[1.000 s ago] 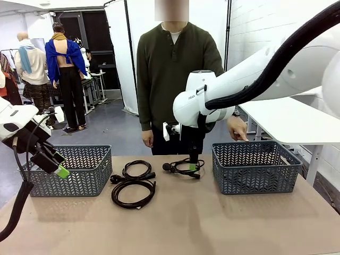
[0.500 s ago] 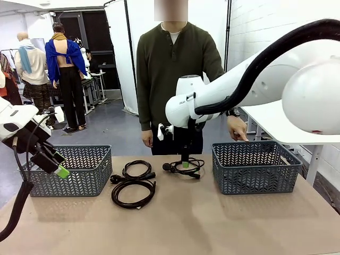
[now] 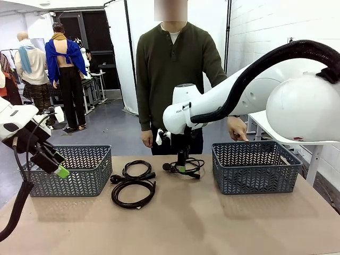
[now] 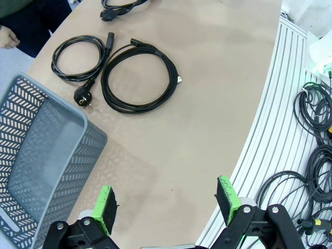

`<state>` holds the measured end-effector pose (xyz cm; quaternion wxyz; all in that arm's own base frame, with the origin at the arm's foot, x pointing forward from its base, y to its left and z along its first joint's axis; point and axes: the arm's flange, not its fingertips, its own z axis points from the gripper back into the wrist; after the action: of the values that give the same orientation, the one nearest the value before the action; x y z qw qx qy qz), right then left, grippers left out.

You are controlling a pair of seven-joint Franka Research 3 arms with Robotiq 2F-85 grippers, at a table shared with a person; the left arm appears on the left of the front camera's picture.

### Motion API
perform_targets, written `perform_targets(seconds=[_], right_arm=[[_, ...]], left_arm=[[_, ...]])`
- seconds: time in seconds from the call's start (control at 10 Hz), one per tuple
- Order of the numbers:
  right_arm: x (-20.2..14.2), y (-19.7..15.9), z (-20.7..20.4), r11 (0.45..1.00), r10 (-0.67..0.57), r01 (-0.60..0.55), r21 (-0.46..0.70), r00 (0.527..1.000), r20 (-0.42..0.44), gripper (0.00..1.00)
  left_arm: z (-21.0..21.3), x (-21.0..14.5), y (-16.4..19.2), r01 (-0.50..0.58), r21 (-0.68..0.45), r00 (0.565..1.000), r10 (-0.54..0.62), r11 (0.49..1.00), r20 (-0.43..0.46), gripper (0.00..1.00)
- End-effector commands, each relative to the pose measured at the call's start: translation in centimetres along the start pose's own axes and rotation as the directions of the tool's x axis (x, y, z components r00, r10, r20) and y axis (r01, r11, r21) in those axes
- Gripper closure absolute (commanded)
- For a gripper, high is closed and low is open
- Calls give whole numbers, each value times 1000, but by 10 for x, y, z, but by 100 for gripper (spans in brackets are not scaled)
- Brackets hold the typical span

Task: Organize the cables according to human instructions.
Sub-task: Pick up a bundle of cables and place it in the basket indicated by the human.

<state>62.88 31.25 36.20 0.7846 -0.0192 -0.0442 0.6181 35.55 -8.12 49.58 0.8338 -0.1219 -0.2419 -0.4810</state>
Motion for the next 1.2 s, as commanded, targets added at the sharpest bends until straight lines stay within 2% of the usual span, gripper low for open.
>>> perform_targets(seconds=[0.0, 0.1, 0.2, 0.7, 1.1], right_arm=[[5, -6, -3, 1000, 17, -17, 1, 999, -31, 0], [4, -5, -2, 999, 34, -34, 8, 999, -33, 0], [1, -1, -4, 1000, 3, -3, 6, 1000, -4, 0], [4, -5, -7, 1000, 6, -6, 15, 1000, -10, 0], [15, -10, -27, 1000, 4, -3, 22, 1000, -29, 0]], left_arm=[[0, -1, 1, 0, -19, 1000, 0, 1000, 12, 0], [0, -1, 1, 0, -19, 1000, 0, 1000, 12, 0], [0, -1, 1, 0, -19, 1000, 0, 1000, 12, 0], [0, -1, 1, 0, -19, 1000, 0, 1000, 12, 0], [0, -1, 1, 0, -19, 1000, 0, 1000, 12, 0]])
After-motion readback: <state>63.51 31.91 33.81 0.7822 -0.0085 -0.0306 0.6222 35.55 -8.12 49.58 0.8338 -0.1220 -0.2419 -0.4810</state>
